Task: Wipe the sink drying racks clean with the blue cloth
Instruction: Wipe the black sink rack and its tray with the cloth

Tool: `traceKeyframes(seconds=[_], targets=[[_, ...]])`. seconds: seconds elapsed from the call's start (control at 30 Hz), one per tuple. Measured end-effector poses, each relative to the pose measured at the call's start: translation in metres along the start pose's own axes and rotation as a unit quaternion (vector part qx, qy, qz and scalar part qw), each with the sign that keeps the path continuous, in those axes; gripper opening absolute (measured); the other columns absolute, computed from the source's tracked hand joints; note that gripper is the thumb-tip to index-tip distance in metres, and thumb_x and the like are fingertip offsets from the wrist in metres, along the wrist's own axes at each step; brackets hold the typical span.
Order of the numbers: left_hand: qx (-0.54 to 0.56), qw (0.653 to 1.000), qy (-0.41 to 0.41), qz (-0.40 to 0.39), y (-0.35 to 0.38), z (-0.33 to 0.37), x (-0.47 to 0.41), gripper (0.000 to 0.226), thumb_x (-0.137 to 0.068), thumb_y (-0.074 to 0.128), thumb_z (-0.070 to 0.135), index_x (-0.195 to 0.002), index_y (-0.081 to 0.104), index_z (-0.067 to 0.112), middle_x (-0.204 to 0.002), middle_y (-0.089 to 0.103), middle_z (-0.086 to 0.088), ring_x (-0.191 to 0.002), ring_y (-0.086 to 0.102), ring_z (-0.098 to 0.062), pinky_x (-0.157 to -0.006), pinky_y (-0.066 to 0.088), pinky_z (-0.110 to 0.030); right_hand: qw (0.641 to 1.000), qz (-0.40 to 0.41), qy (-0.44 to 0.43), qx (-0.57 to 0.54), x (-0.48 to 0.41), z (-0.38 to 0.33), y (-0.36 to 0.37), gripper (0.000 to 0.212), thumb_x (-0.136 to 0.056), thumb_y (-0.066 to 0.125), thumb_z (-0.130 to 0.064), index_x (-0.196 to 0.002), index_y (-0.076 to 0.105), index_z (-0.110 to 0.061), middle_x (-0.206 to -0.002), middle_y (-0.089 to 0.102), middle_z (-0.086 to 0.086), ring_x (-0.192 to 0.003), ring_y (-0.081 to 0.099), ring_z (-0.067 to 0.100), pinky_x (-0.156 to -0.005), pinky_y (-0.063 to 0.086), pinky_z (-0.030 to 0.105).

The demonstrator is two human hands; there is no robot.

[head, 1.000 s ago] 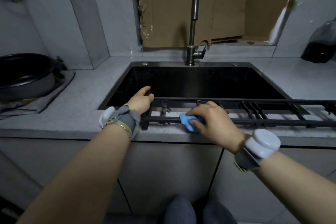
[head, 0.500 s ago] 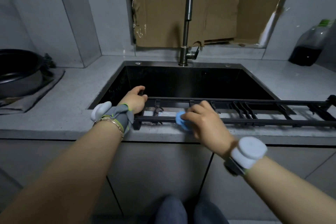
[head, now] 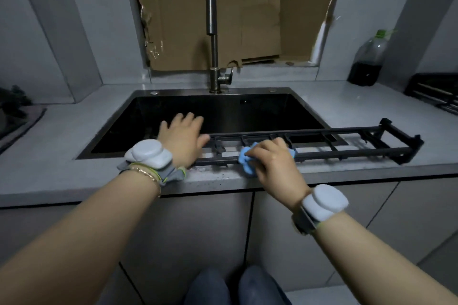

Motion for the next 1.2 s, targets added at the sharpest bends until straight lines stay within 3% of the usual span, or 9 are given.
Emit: traceKeyframes(seconds=[0.07,0.13,0.33,0.43,0.63,0.73,0.87,1.03,1.2], targets=[[0.054,0.994,0.062,-0.075,0.010,0.045,0.003,0.059,-0.099,0.025,0.049,-0.151,0.010,0.024,-0.160,0.004,-0.001,-0.146,0.003,-0.023,-0.114,0.008,-0.050,1.000,-0.001,-0.007,-0.004,0.000,0.001,0.000,0.027,-0.078,0.046,-0.018,-0.082,0.070,-0.008,-0.076,0.062,0.008,-0.069,0.052,0.032,-0.063,0.040,0.027],[0.070,0.989,0.051,-0.118,0.021,0.062,0.005,0.062,-0.098,0.020,0.054,-0.152,0.006,0.027,-0.160,-0.001,0.002,-0.147,-0.002,-0.020,-0.115,0.006,-0.053,1.000,-0.004,-0.014,0.007,0.004,0.009,-0.006,0.019,-0.075,0.054,-0.011,-0.083,0.071,-0.008,-0.078,0.063,0.008,-0.068,0.052,0.032,-0.063,0.044,0.028],[0.073,0.986,0.006,-0.149,0.026,0.063,0.000,0.063,-0.098,0.020,0.054,-0.152,0.000,0.027,-0.159,-0.005,0.009,-0.146,-0.005,-0.014,-0.114,0.011,-0.055,0.995,0.026,0.058,0.076,0.036,0.082,-0.056,0.026,-0.060,0.058,0.010,-0.080,0.070,-0.001,-0.083,0.065,0.015,-0.070,0.053,0.039,-0.064,0.043,0.035],[0.048,0.990,-0.024,-0.134,0.025,0.066,-0.004,0.063,-0.098,0.022,0.050,-0.151,-0.001,0.026,-0.159,0.001,0.007,-0.146,0.000,-0.016,-0.112,0.011,-0.056,0.987,0.041,0.113,0.109,0.049,0.118,-0.080,0.027,-0.060,0.051,0.009,-0.078,0.070,0.002,-0.084,0.066,0.019,-0.071,0.053,0.042,-0.067,0.039,0.035],[0.024,0.992,-0.072,-0.099,0.016,0.096,-0.005,0.081,-0.091,0.022,0.068,-0.151,0.011,0.015,-0.150,0.019,-0.008,-0.138,0.017,-0.028,-0.107,0.020,-0.044,0.934,0.102,0.311,0.142,0.076,0.183,-0.120,0.028,-0.080,0.047,0.009,-0.097,0.068,0.006,-0.106,0.060,0.026,-0.096,0.045,0.046,-0.076,0.030,0.031],[0.018,0.993,-0.088,-0.081,0.016,0.093,-0.007,0.077,-0.091,0.028,0.066,-0.144,0.029,0.011,-0.143,0.027,-0.009,-0.133,0.023,-0.028,-0.103,0.024,-0.043,0.903,0.108,0.390,0.145,0.078,0.195,-0.127,0.031,-0.082,0.051,0.006,-0.110,0.064,0.003,-0.120,0.053,0.025,-0.108,0.042,0.044,-0.086,0.028,0.033],[0.019,0.992,-0.098,-0.072,0.015,0.098,-0.009,0.073,-0.091,0.032,0.064,-0.139,0.036,0.010,-0.139,0.030,-0.010,-0.130,0.025,-0.029,-0.101,0.026,-0.042,0.866,0.118,0.473,0.113,0.067,0.183,-0.120,0.033,-0.088,0.046,0.000,-0.118,0.060,-0.001,-0.128,0.046,0.023,-0.113,0.038,0.039,-0.085,0.031,0.035],[0.025,0.993,-0.100,-0.065,0.023,0.097,-0.011,0.074,-0.088,0.031,0.068,-0.138,0.035,0.013,-0.142,0.028,-0.008,-0.133,0.022,-0.028,-0.104,0.024,-0.049,0.933,0.031,0.340,0.110,0.043,0.122,-0.076,0.032,-0.085,0.046,-0.002,-0.111,0.064,-0.005,-0.119,0.054,0.018,-0.110,0.040,0.034,-0.086,0.023,0.032],[0.018,0.994,-0.088,-0.066,0.027,0.094,-0.014,0.075,-0.089,0.023,0.069,-0.138,0.035,0.014,-0.141,0.029,-0.008,-0.133,0.023,-0.029,-0.104,0.025,-0.052,0.964,0.020,0.258,0.053,0.025,0.062,-0.042,0.025,-0.081,0.050,-0.002,-0.100,0.066,-0.003,-0.103,0.058,0.018,-0.099,0.044,0.035,-0.083,0.033,0.034]])
Point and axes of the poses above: each hand's wrist, its own x-axis away from the middle knuckle, its own y-axis out of the palm, z = x × y, the point moved 4 cm from there along -x, towards the middle knuckle
